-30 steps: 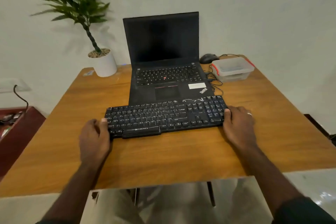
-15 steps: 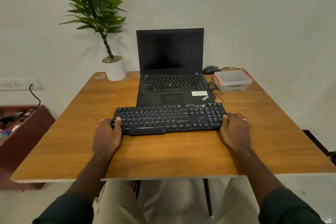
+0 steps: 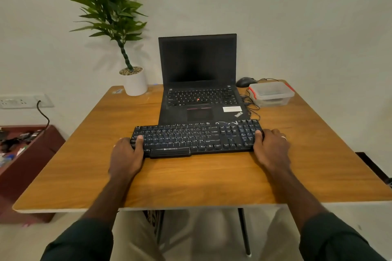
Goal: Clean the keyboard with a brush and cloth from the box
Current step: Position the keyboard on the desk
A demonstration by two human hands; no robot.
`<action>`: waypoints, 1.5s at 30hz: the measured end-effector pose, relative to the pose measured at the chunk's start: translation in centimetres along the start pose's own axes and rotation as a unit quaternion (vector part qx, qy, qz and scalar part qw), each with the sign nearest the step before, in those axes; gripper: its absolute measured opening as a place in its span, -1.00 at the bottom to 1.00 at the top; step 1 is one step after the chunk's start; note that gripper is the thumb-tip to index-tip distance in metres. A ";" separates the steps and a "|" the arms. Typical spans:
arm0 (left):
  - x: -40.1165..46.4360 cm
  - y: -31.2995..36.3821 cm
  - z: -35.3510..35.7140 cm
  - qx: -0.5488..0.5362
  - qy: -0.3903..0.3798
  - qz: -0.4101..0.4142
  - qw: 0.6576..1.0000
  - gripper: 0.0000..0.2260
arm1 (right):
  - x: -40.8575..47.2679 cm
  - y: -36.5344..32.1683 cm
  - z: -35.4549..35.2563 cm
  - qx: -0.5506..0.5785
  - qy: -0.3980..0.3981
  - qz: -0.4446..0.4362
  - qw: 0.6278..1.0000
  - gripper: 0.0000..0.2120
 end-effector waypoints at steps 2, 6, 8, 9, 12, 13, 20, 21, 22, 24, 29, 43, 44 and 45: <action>0.2 -0.2 0.1 0.004 0.002 0.000 1.000 -0.47 | -0.1 0.2 0.0 0.010 0.002 0.000 1.000 -0.52; 0.2 0.1 0.2 -0.002 0.001 -0.008 1.000 -0.49 | 0.0 0.5 0.2 0.021 -0.001 0.001 1.000 -0.53; 0.1 0.2 0.1 -0.005 -0.002 -0.016 1.000 -0.49 | 0.1 0.5 0.2 0.020 -0.006 0.007 1.000 -0.54; 0.2 0.2 0.0 -0.006 -0.002 -0.020 1.000 -0.47 | 0.1 0.5 0.2 0.020 -0.010 0.010 1.000 -0.54; 0.0 0.2 -0.3 -0.007 0.001 -0.023 1.000 -0.44 | -0.1 0.4 0.0 0.034 -0.011 0.007 0.999 -0.54; -0.1 0.4 -0.4 -0.006 -0.001 -0.025 1.000 -0.45 | -0.1 0.3 -0.1 0.036 -0.012 0.007 0.999 -0.54; -0.4 0.3 -0.5 -0.031 -0.028 -0.033 0.999 -0.39 | -0.5 0.0 -0.5 0.048 -0.019 0.008 0.999 -0.56; -0.5 0.2 -0.6 -0.036 -0.029 -0.043 0.998 -0.36 | -0.6 0.1 -0.6 0.060 -0.016 0.016 0.998 -0.57; -0.5 0.3 -0.8 -0.048 -0.028 -0.049 0.997 -0.36 | -0.5 0.3 -0.8 0.079 -0.009 0.028 0.996 -0.57; -1.1 1.1 -1.6 -0.087 -0.022 -0.056 0.994 -0.46 | -0.6 0.8 -1.3 0.134 0.013 0.056 0.989 -0.58; -1.8 0.6 -2.9 -0.173 0.022 -0.076 0.982 -0.67 | -1.9 2.6 -3.5 0.236 0.074 0.126 0.961 -0.70; -8.5 1.3 -5.7 -0.126 -0.011 -0.029 0.992 -0.65 | -8.0 6.0 -5.8 0.185 0.066 0.087 0.977 -0.63; -8.8 1.4 -5.9 -0.124 -0.010 -0.024 0.992 -0.69 | -8.3 6.1 -5.8 0.178 0.065 0.083 0.978 -0.63; -9.0 1.5 -6.0 -0.118 -0.010 -0.020 0.993 -0.72 | -8.6 6.1 -5.8 0.168 0.062 0.079 0.981 -0.63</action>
Point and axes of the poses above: each hand's wrist, its own x-axis towards the middle knuckle, its own z-axis out of the palm, y = z × x, the point moved 9 cm from there along x, towards the middle knuckle, and after that the axes turned 1 degree about y, right-handed, at the moved point
